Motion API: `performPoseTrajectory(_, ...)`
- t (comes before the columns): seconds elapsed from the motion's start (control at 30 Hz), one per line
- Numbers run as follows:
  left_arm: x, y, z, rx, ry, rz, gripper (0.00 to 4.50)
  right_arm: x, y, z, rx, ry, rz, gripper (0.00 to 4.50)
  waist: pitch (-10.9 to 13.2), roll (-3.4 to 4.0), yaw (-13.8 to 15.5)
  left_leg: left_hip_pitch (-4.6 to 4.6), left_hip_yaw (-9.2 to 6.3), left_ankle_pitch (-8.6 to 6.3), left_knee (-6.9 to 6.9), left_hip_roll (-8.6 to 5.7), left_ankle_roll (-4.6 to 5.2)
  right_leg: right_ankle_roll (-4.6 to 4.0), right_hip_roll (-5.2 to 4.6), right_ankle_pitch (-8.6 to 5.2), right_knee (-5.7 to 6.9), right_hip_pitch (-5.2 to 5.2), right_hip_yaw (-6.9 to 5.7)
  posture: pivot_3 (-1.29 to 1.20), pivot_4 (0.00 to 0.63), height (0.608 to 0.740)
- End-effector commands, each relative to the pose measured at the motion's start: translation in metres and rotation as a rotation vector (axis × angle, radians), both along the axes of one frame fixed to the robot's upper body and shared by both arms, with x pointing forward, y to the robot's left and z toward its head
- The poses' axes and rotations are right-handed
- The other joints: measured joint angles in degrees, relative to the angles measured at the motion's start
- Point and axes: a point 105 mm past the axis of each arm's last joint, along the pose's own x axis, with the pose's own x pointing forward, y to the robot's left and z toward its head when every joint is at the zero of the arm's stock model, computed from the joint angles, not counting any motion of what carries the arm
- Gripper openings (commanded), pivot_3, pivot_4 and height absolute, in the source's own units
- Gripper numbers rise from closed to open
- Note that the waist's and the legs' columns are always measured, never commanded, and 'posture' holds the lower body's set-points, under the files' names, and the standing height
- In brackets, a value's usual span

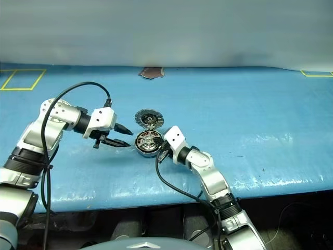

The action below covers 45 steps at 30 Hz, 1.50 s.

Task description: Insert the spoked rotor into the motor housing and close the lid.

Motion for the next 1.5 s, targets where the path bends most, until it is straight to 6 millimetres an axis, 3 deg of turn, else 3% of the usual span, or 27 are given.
performPoseTrajectory(0.03,0.001,0.005,0.009,-0.030,-0.046,0.048,2.01,0.002,0.010,0.006,0.015,-0.019,0.029,0.00,0.0,0.00,-0.1,0.02,0.01,0.00,0.00,0.00,0.00,0.00,0.00,0.00,0.00,0.00,0.01,0.00,0.150,0.740)
performPoseTrajectory(0.37,-0.005,0.010,-0.004,-0.097,-0.015,0.148,2.01,0.005,0.012,-0.026,-0.079,0.106,0.013,0.00,0.0,0.01,-0.3,0.42,0.03,0.00,-0.06,0.03,0.00,-0.05,0.01,-0.02,0.01,0.34,0.01,0.00,0.150,0.740)
performPoseTrajectory(0.5,-0.006,0.012,-0.005,-0.129,-0.006,0.189,2.01,0.002,0.014,-0.024,-0.081,0.095,0.031,0.00,0.0,0.02,-0.4,0.95,0.06,-0.01,-0.19,0.07,0.00,-0.11,-0.01,-0.08,-0.05,0.78,0.00,0.00,0.150,0.740)
performPoseTrajectory(0.83,-0.011,0.018,-0.026,-0.178,0.038,0.280,2.01,-0.004,0.014,0.022,-0.131,-0.098,0.099,0.00,0.0,0.07,-0.3,0.78,0.10,-0.01,-0.30,0.05,0.00,-0.16,-0.05,-0.11,-0.07,0.58,0.01,0.00,0.150,0.740)
performPoseTrajectory(1.03,-0.014,0.016,-0.035,-0.230,0.051,0.325,2.01,-0.008,0.000,0.042,-0.259,-0.189,0.150,0.00,0.0,0.08,-0.1,0.74,0.11,-0.01,-0.29,0.04,0.00,-0.16,-0.07,-0.11,-0.10,0.56,-0.01,0.00,0.150,0.740)
performPoseTrajectory(1.17,-0.014,0.020,-0.037,-0.258,0.044,0.369,2.01,0.007,-0.017,0.072,-0.264,-0.273,0.053,0.00,0.0,0.08,-0.1,0.74,0.12,-0.01,-0.30,0.05,-0.01,-0.16,-0.08,-0.11,-0.11,0.54,-0.02,0.00,0.150,0.740)
performPoseTrajectory(1.5,-0.017,0.020,-0.045,-0.299,0.042,0.420,2.01,0.051,-0.044,0.112,-0.180,-0.328,-0.128,0.00,0.1,0.08,0.0,0.73,0.19,-0.01,-0.54,0.00,-0.01,-0.16,-0.17,-0.10,-0.33,0.51,-0.02,0.00,0.150,0.740)
